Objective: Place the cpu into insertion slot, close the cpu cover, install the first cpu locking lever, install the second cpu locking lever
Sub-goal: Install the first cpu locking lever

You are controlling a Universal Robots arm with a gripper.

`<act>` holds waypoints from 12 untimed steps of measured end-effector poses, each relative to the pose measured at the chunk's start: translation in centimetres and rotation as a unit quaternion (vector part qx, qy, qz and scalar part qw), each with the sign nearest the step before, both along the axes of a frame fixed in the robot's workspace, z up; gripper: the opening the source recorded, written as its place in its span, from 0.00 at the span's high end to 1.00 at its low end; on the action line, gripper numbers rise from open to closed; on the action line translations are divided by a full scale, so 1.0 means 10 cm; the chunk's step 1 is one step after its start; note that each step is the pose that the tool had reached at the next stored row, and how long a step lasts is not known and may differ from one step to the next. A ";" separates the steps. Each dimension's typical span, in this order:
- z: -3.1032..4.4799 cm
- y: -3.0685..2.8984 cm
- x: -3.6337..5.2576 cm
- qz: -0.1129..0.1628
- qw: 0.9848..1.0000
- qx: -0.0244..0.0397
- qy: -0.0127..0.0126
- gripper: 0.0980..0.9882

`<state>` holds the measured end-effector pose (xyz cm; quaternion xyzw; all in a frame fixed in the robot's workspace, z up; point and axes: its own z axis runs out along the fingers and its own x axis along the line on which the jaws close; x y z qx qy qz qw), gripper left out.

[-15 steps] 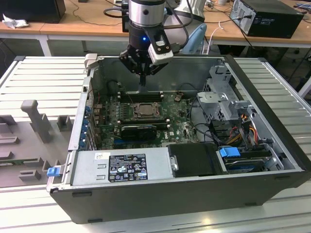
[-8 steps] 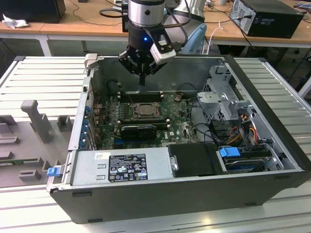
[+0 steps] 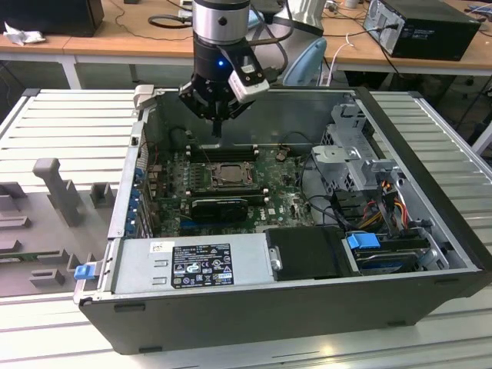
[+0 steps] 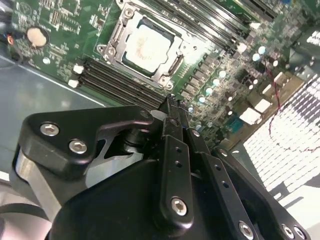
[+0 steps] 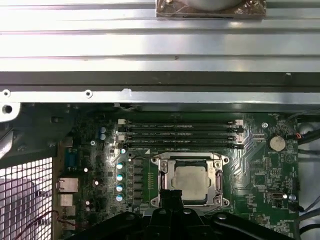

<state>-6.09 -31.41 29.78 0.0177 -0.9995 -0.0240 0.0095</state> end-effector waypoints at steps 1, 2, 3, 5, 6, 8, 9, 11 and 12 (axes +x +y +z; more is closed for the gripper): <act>-0.009 0.000 -0.003 0.006 1.000 0.000 0.000 0.99; -0.033 0.000 -0.035 0.012 1.000 0.000 0.000 0.99; -0.046 0.000 -0.067 0.012 1.000 0.000 0.000 0.99; -0.076 0.000 -0.154 0.012 1.000 0.000 0.000 0.99; -0.092 0.000 -0.205 0.012 1.000 0.000 0.000 0.99; -0.127 0.000 -0.288 0.012 1.000 0.000 -0.001 0.99; -0.152 0.000 -0.314 0.012 1.000 0.000 -0.001 0.99; -0.190 0.000 -0.327 0.012 1.000 0.000 -0.001 0.99; -0.205 0.000 -0.327 0.013 1.000 0.000 -0.002 0.99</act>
